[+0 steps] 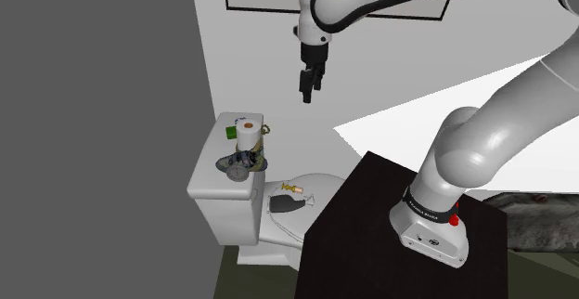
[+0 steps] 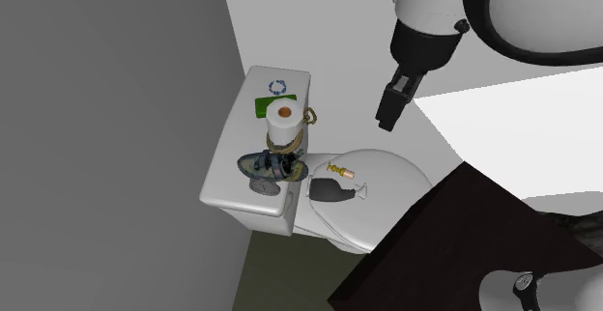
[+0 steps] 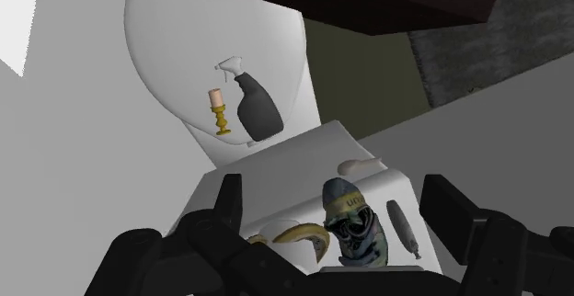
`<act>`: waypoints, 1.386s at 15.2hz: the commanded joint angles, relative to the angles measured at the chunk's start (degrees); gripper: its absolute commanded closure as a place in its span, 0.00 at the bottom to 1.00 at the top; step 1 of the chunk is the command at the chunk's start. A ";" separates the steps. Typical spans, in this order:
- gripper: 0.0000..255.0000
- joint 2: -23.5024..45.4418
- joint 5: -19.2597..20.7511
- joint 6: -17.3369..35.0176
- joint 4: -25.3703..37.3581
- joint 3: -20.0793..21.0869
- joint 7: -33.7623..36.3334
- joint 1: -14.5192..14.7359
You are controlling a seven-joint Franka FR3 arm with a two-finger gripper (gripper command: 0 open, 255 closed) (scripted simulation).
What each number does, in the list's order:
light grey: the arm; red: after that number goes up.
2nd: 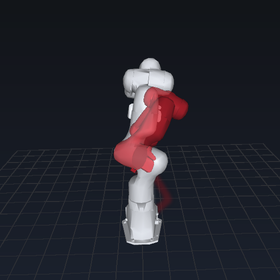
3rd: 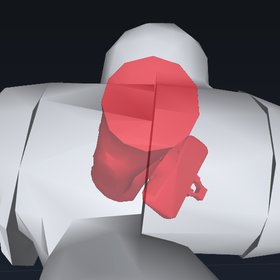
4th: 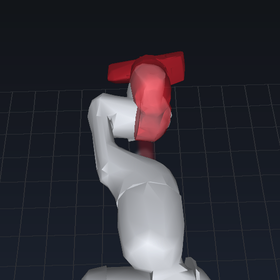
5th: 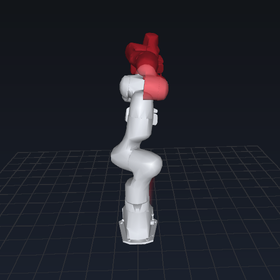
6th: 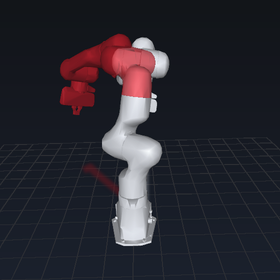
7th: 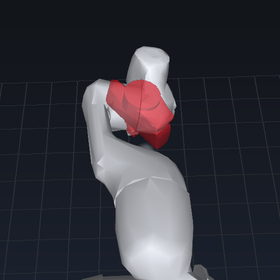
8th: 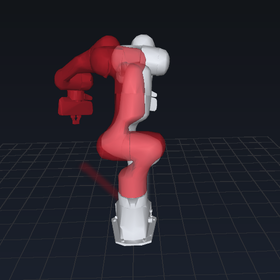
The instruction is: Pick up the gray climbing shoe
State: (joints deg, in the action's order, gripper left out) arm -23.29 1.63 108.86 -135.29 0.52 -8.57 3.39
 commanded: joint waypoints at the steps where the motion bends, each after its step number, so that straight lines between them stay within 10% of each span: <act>1: 0.00 3.85 -0.50 3.29 0.53 -0.11 -0.76 0.34; 21: 0.00 43.33 -5.84 23.29 18.99 3.16 -5.68 4.01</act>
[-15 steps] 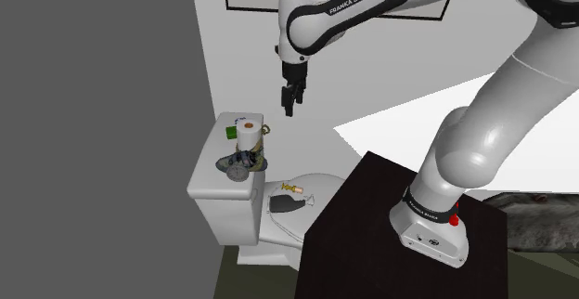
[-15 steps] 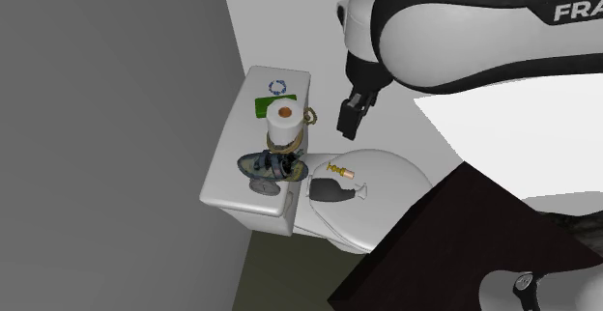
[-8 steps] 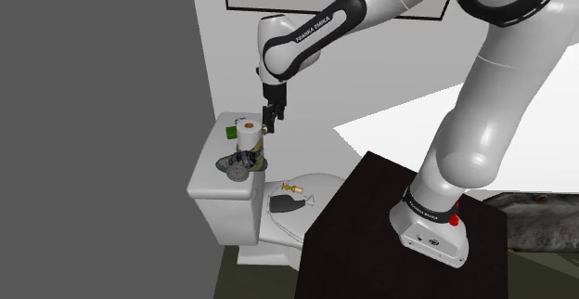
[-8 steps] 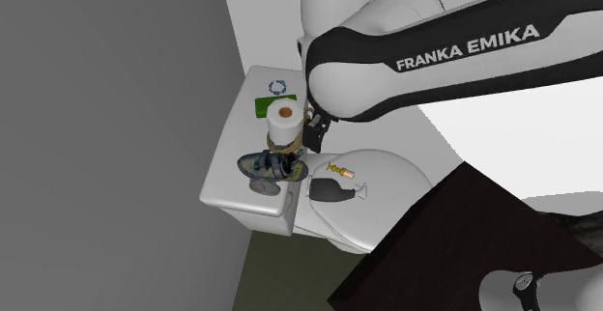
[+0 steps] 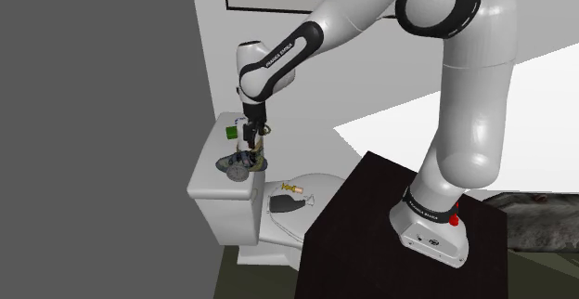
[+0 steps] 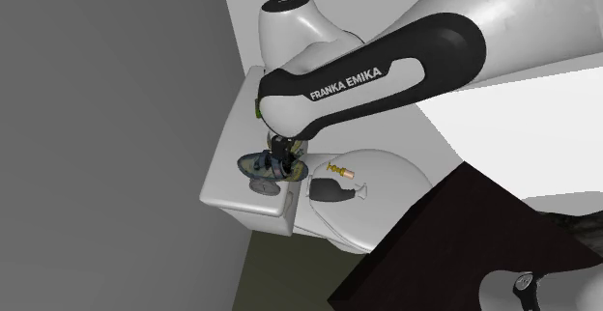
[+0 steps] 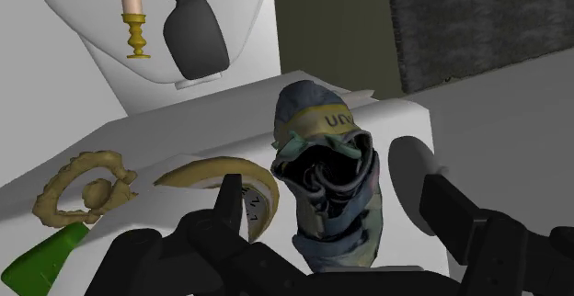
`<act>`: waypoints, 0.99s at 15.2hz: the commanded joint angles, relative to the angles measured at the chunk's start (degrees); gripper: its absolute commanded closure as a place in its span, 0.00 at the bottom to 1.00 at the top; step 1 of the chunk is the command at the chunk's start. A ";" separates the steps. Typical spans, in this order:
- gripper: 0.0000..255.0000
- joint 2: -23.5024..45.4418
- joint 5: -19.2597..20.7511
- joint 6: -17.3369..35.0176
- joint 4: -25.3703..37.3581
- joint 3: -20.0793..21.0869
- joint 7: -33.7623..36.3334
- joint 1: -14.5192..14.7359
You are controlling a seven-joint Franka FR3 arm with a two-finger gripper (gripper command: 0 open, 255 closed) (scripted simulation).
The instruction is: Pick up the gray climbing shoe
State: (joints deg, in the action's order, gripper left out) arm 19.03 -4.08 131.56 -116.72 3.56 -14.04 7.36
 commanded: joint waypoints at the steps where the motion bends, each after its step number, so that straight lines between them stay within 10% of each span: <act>1: 0.00 1.54 -0.12 1.22 0.32 0.12 -0.24 0.05; 9: 0.00 4.62 -0.12 4.66 -0.05 0.10 -0.45 0.10; 10: 1.00 4.59 -0.12 4.63 -0.05 0.10 -0.43 0.11; 15: 1.00 4.60 -0.12 4.62 -0.04 0.10 -0.44 0.11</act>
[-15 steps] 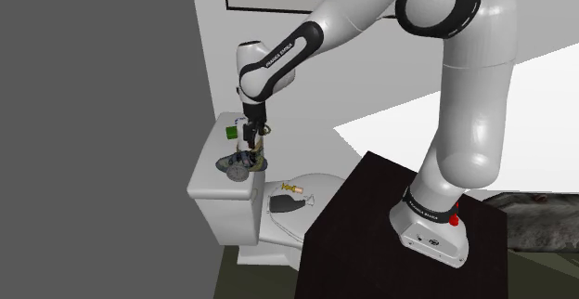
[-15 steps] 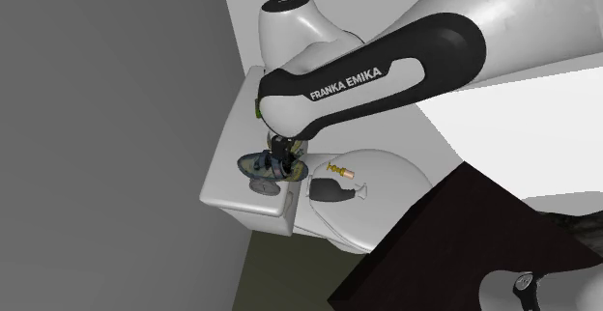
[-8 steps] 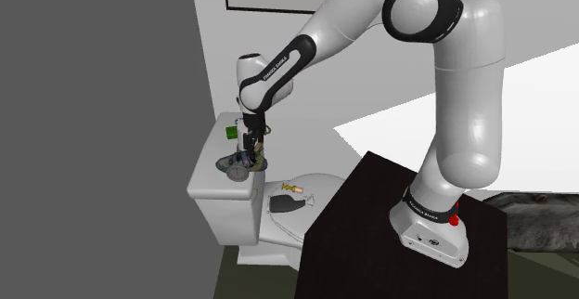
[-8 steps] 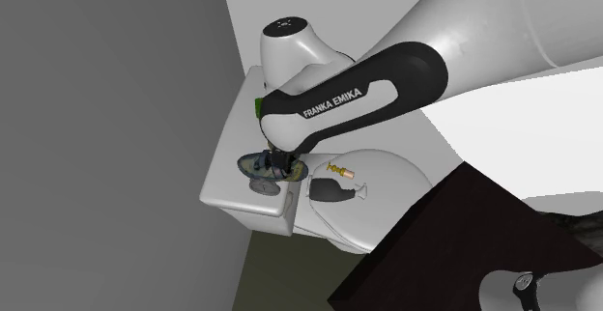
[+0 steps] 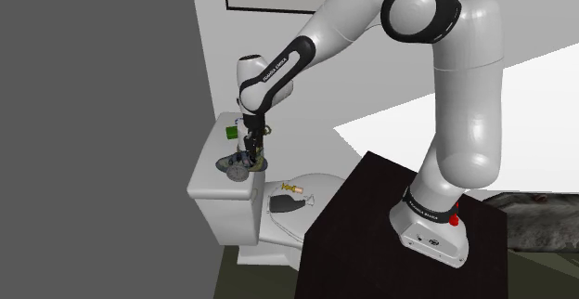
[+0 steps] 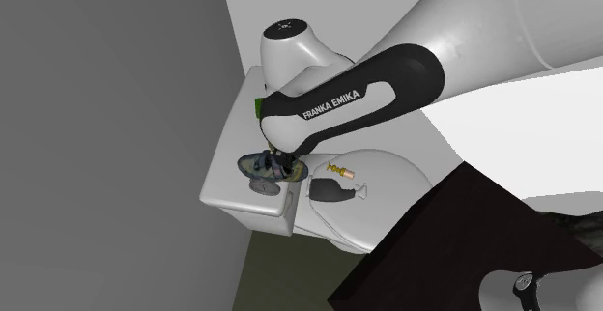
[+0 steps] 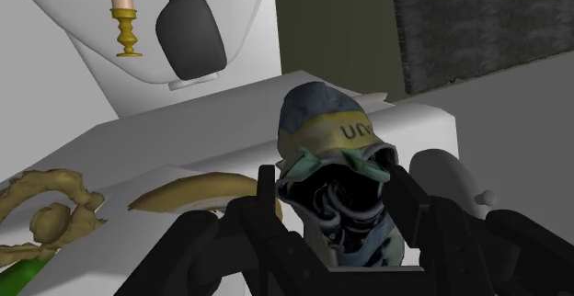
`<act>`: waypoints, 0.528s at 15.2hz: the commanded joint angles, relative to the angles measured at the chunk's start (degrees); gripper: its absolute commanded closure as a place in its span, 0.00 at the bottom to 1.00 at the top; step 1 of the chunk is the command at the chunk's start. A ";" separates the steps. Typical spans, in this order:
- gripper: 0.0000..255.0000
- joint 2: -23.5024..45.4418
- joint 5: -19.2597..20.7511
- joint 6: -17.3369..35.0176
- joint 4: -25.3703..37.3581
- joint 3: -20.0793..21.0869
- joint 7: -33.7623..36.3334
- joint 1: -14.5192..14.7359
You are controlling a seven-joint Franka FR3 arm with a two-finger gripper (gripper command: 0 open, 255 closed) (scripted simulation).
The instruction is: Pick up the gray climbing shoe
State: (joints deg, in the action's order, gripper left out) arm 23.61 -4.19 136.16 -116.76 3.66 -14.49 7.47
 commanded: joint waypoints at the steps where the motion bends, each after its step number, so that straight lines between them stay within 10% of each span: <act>1: 1.00 0.02 -0.01 0.02 0.01 0.00 0.01 0.00; 8: 1.00 -2.21 -0.01 -2.39 0.20 0.01 0.15 -0.05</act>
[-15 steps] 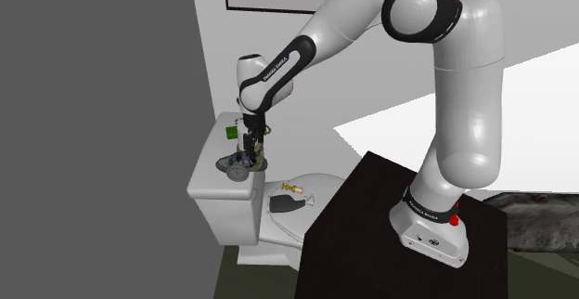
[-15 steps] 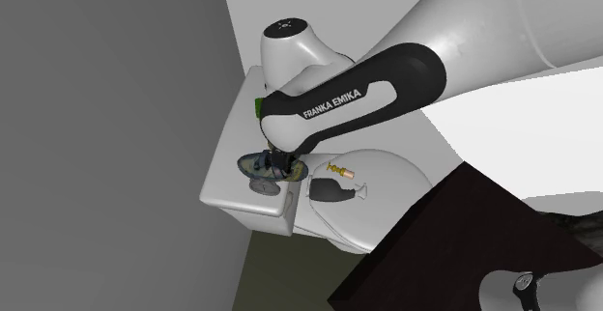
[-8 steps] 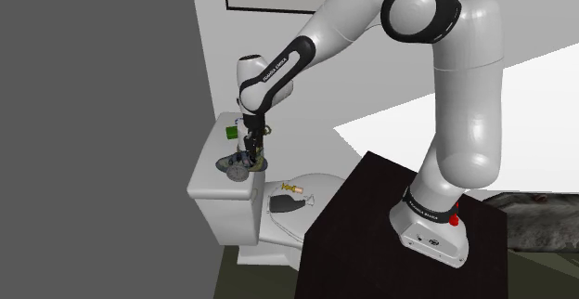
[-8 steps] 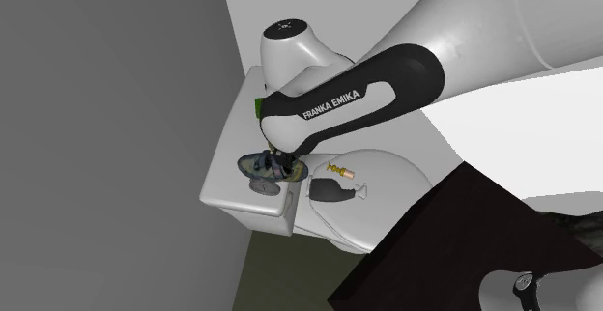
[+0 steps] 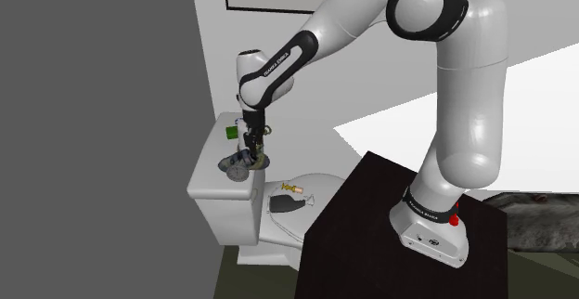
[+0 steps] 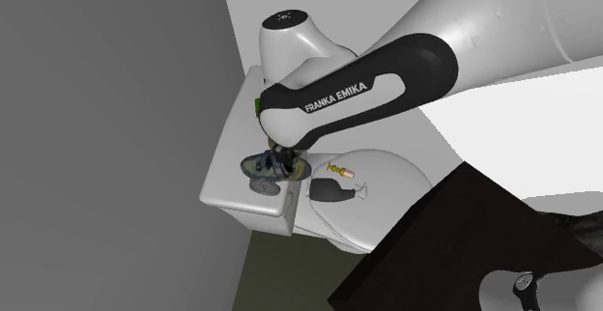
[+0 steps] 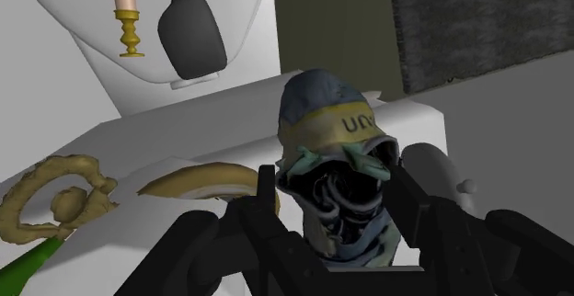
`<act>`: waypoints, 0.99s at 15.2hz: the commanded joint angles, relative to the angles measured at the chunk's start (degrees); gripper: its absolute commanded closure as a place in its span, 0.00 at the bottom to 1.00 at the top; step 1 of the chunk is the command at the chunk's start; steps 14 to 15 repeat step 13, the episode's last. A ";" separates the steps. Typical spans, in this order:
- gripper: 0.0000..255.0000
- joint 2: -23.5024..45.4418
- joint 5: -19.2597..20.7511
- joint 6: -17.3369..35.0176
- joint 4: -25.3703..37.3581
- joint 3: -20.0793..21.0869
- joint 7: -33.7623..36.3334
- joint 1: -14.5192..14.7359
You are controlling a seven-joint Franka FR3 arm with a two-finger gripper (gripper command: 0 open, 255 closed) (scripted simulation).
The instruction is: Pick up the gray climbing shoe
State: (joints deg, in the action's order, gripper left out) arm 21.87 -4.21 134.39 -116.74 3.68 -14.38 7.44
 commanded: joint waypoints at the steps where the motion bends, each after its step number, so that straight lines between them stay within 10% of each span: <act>1: 1.00 -0.99 0.01 -1.25 0.28 0.00 0.07 -0.02; 15: 1.00 -5.97 0.02 -7.80 1.86 0.02 0.45 -0.13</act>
